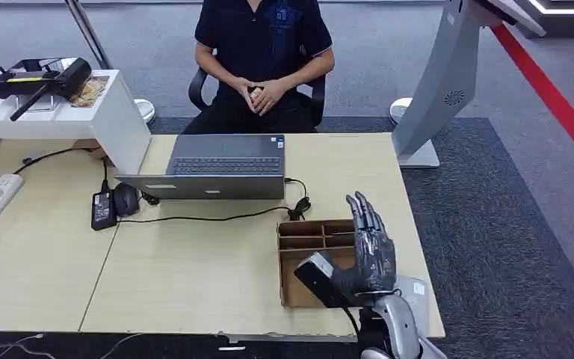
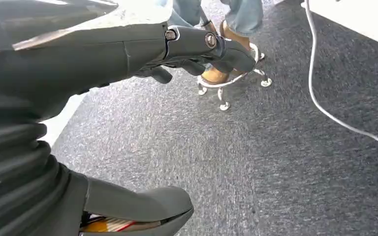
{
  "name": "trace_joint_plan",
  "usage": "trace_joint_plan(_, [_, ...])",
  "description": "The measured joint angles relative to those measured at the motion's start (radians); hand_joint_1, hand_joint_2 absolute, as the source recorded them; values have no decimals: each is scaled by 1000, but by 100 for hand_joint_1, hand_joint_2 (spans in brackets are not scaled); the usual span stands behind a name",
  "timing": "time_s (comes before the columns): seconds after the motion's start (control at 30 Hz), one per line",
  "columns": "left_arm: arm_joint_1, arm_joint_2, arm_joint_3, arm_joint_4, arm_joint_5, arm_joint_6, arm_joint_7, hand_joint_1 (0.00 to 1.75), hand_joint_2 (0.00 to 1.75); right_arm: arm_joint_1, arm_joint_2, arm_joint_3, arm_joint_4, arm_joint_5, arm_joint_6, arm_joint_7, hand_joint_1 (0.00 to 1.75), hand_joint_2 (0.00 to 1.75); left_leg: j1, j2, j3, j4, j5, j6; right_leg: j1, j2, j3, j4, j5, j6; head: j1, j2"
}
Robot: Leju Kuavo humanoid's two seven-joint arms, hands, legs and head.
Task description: Pass the card to the sensor for recognition and then transmit it.
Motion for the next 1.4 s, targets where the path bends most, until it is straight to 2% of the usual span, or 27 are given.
trace_joint_plan(0.27, [0, 0, -13, 0, -3, 0, 0, 0, 175, -20, 29, 40, 48, -10, -47, -23, 0, 175, 0, 0, 0, 0, 0, 0, 0, 0, 0, 0, 0, 0, 0, 0])
trace_joint_plan(0.47, [1, 0, -21, 0, -3, 0, 0, 0, 175, -33, 47, 59, 87, 4, -56, -26, 0, 175, 0, 0, 0, 0, 0, 0, 0, 0, 0, 0, 0, 0, 0, 0])
trace_joint_plan(1.1, [2, 0, -24, 0, 3, 0, -2, 0, 175, -31, 69, 49, 140, 119, -58, -4, 0, 175, 0, 0, 0, 0, 0, 0, 0, 0, 0, 0, 0, 0, 0, 0])
trace_joint_plan(1.17, [2, 0, -24, 0, 3, 0, -2, 0, 175, -31, 69, 42, 143, 152, -58, 12, 0, 175, 0, 0, 0, 0, 0, 0, 0, 0, 0, 0, 0, 0, 0, 0])
trace_joint_plan(1.27, [2, 0, -24, 0, 2, 0, -2, 0, 175, -24, 69, 26, 147, 276, -59, 60, 0, 175, 0, 0, 0, 0, 0, 0, 0, 0, 0, 0, 0, 0, 0, 0])
trace_joint_plan(1.4, [2, 0, -24, 0, 0, 0, -2, 0, 175, -12, 67, 6, 147, 351, -59, 93, 0, 175, 0, 0, 0, 0, 0, 0, 0, 0, 0, 0, 0, 0, 0, 0])
